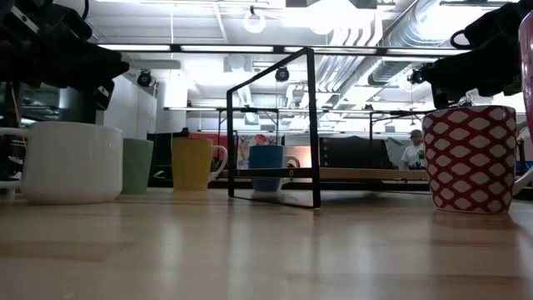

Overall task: Place coffee mugs
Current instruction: Put the red patterned mug on the shelf

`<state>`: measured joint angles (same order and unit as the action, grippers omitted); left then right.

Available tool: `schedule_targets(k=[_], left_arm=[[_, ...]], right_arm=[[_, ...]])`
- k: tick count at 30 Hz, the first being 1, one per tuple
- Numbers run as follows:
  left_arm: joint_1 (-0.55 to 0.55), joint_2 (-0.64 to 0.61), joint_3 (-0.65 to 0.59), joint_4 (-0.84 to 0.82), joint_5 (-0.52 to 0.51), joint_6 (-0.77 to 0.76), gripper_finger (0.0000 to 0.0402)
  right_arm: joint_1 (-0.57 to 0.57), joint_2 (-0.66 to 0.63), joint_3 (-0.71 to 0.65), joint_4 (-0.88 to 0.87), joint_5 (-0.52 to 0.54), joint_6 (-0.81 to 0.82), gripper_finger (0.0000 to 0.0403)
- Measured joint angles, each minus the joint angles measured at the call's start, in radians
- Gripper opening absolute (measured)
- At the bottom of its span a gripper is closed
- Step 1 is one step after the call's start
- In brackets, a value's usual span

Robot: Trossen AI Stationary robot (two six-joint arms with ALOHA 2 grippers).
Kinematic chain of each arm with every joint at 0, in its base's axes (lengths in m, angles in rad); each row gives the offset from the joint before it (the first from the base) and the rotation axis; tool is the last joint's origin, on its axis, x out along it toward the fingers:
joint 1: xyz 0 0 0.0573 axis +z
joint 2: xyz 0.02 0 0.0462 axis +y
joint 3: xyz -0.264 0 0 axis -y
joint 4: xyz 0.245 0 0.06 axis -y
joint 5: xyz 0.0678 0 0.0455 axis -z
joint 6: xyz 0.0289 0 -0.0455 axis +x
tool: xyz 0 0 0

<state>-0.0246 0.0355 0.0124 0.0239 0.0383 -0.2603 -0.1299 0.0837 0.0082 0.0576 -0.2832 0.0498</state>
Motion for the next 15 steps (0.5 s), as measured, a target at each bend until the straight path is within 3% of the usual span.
schedule_targets(k=[7, 15], left_arm=[[0.000, 0.000, 0.000, 0.075, -0.006, -0.026, 0.0076], [0.000, 0.000, 0.001, 0.279, -0.159, -0.053, 0.0076]], right_arm=[[0.000, 0.000, 0.000, 0.031, 0.012, 0.131, 0.0113], [0.000, 0.001, 0.000, 0.150, 0.073, 0.126, 0.0113]])
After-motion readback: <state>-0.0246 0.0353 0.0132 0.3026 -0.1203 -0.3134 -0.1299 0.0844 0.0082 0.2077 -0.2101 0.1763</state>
